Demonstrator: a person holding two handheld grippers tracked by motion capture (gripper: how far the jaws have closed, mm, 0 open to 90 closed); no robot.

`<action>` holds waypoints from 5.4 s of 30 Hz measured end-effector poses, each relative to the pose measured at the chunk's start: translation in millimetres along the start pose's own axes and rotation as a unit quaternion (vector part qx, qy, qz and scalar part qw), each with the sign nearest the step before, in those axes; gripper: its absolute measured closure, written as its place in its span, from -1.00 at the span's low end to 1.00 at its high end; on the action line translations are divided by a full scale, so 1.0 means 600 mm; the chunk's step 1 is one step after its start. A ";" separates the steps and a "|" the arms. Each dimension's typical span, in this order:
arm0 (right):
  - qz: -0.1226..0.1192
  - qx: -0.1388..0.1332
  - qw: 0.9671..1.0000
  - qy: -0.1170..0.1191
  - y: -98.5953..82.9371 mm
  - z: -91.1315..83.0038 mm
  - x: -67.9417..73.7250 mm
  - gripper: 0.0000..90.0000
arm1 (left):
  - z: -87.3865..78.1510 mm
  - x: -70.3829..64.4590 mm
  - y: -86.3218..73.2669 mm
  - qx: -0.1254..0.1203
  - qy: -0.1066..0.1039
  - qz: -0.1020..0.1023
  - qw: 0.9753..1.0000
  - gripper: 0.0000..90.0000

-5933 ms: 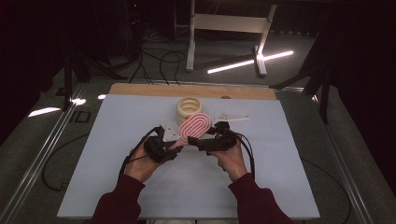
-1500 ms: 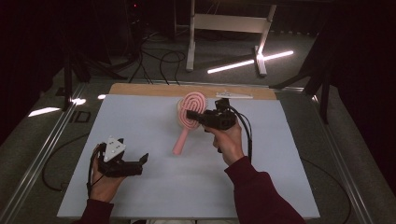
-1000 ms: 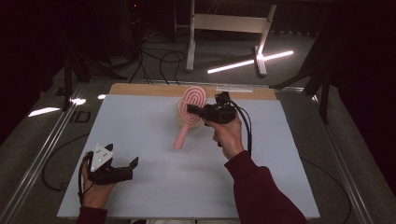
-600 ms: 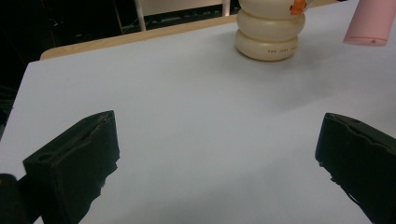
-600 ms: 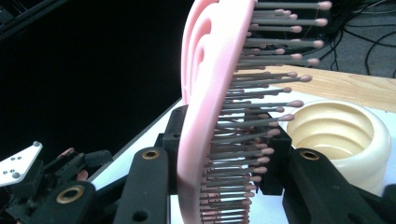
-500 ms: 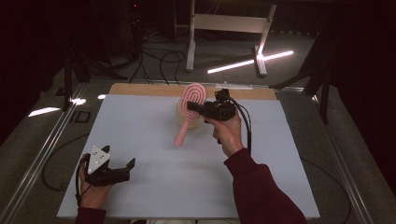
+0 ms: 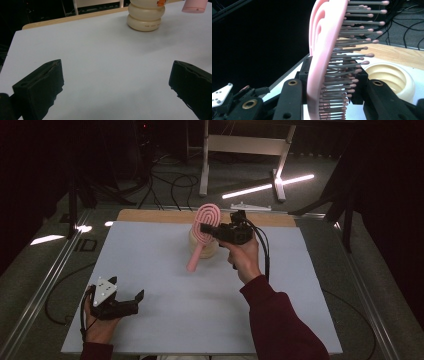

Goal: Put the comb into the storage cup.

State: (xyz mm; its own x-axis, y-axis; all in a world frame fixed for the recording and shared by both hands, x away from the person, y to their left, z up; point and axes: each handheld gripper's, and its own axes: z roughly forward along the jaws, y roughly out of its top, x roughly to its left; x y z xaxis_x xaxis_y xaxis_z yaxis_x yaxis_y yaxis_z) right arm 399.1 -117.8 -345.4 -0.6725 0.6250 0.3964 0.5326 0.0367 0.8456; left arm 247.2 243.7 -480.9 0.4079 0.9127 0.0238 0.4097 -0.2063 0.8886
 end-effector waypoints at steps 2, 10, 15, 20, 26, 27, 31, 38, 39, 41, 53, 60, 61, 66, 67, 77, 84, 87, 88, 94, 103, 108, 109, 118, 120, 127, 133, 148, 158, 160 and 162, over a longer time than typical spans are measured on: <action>-0.002 0.000 1.000 0.000 0.002 0.000 0.000 0.42 | 0.000 0.000 0.000 0.001 -0.001 0.000 1.000 -1.00; -0.019 0.004 1.000 -0.010 0.014 0.005 0.005 0.42 | -0.002 0.000 0.000 -0.001 0.001 0.000 1.000 -1.00; -0.021 0.003 1.000 -0.015 0.018 0.008 0.004 0.42 | -0.005 0.001 0.001 -0.004 0.001 -0.003 1.000 -1.00; -0.018 -0.004 1.000 -0.021 0.027 0.009 0.001 0.42 | -0.005 0.001 0.000 -0.004 0.001 -0.005 1.000 -1.00; -0.020 -0.006 0.999 -0.032 0.036 0.011 -0.003 0.42 | -0.005 0.001 0.000 -0.003 0.000 -0.005 1.000 -1.00; -0.020 -0.006 0.999 -0.032 0.036 0.011 -0.003 0.42 | -0.005 0.001 0.000 -0.003 0.000 -0.005 1.000 -1.00; -0.023 -0.013 0.999 -0.038 0.044 0.009 -0.007 0.42 | -0.005 0.001 0.000 -0.003 -0.002 -0.007 1.000 -1.00; -0.021 -0.016 0.999 -0.047 0.053 0.008 -0.014 0.42 | -0.005 0.001 0.000 -0.004 -0.004 -0.008 1.000 -1.00; -0.021 -0.016 0.999 -0.047 0.053 0.008 -0.014 0.42 | -0.005 0.001 0.000 -0.004 -0.004 -0.008 1.000 -1.00; -0.018 -0.019 0.998 -0.051 0.055 0.008 -0.018 0.42 | -0.006 0.001 0.000 -0.004 -0.004 -0.010 1.000 -1.00; -0.024 -0.026 0.997 -0.065 0.071 0.007 -0.023 0.42 | -0.005 0.001 0.000 -0.004 -0.004 -0.010 1.000 -1.00; -0.029 -0.022 0.996 -0.081 0.078 0.010 -0.031 0.42 | -0.005 0.001 -0.001 -0.003 -0.006 -0.011 1.000 -1.00; -0.027 -0.023 0.996 -0.083 0.079 0.011 -0.032 0.42 | -0.005 0.001 -0.001 -0.004 -0.006 -0.011 1.000 -1.00; -0.027 -0.025 0.995 -0.091 0.083 0.013 -0.038 0.42 | -0.005 0.002 -0.001 -0.004 -0.006 -0.012 1.000 -1.00; -0.028 -0.026 0.995 -0.092 0.084 0.014 -0.039 0.42 | -0.006 0.002 -0.001 -0.004 -0.007 -0.012 1.000 -1.00; -0.028 -0.036 0.993 -0.107 0.091 0.015 -0.049 0.42 | -0.005 0.002 -0.001 -0.005 -0.008 -0.014 1.000 -1.00; -0.024 -0.050 0.992 -0.114 0.093 0.016 -0.060 0.42 | -0.005 0.001 -0.001 -0.005 -0.010 -0.015 1.000 -1.00; -0.026 -0.051 0.991 -0.117 0.094 0.020 -0.061 0.42 | -0.004 0.000 -0.002 -0.005 -0.011 -0.014 1.000 -1.00; -0.026 -0.051 0.991 -0.117 0.094 0.020 -0.061 0.42 | -0.004 0.000 -0.002 -0.005 -0.011 -0.014 1.000 -1.00; -0.036 -0.050 0.990 -0.127 0.095 0.023 -0.062 0.42 | -0.005 0.000 -0.002 -0.006 -0.011 -0.017 1.000 -1.00; -0.030 -0.060 0.988 -0.137 0.097 0.027 -0.068 0.42 | -0.006 0.000 -0.001 -0.008 -0.012 -0.017 1.000 -1.00; -0.030 -0.062 0.988 -0.142 0.096 0.029 -0.071 0.42 | -0.006 0.000 -0.001 -0.008 -0.013 -0.017 1.000 -1.00; -0.030 -0.062 0.988 -0.142 0.096 0.030 -0.072 0.42 | -0.006 0.000 -0.001 -0.008 -0.013 -0.017 1.000 -1.00; -0.031 -0.066 0.987 -0.145 0.094 0.034 -0.074 0.42 | -0.006 0.000 -0.001 -0.008 -0.014 -0.018 1.000 -1.00; -0.030 -0.068 0.986 -0.146 0.094 0.036 -0.075 0.42 | -0.006 0.000 -0.001 -0.007 -0.014 -0.017 1.000 -1.00; -0.030 -0.070 0.986 -0.149 0.093 0.039 -0.077 0.42 | -0.005 -0.001 -0.001 -0.008 -0.015 -0.018 1.000 -1.00; -0.027 -0.074 0.985 -0.153 0.091 0.042 -0.081 0.42 | -0.005 -0.001 -0.001 -0.008 -0.015 -0.019 1.000 -1.00; -0.025 -0.077 0.985 -0.154 0.082 0.055 -0.082 0.42 | -0.005 -0.002 -0.001 -0.009 -0.017 -0.020 1.000 -1.00; -0.026 -0.079 0.983 -0.161 0.074 0.062 -0.084 0.42 | -0.004 -0.006 -0.001 -0.008 -0.019 -0.018 1.000 -1.00; -0.026 -0.080 0.983 -0.161 0.074 0.062 -0.084 0.42 | -0.005 -0.005 -0.001 -0.008 -0.019 -0.018 1.000 -1.00; -0.024 -0.081 0.983 -0.161 0.072 0.063 -0.085 0.42 | -0.005 -0.005 -0.001 -0.009 -0.019 -0.019 1.000 -1.00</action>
State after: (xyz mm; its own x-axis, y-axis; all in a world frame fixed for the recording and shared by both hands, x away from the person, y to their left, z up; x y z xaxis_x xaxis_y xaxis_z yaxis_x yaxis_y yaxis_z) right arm 475.6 -118.6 -342.6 -0.4828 0.8415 0.2425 0.3975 -0.0362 0.9169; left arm 243.2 242.1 -480.4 0.4231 0.9057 -0.0268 0.4106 -0.1653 0.8967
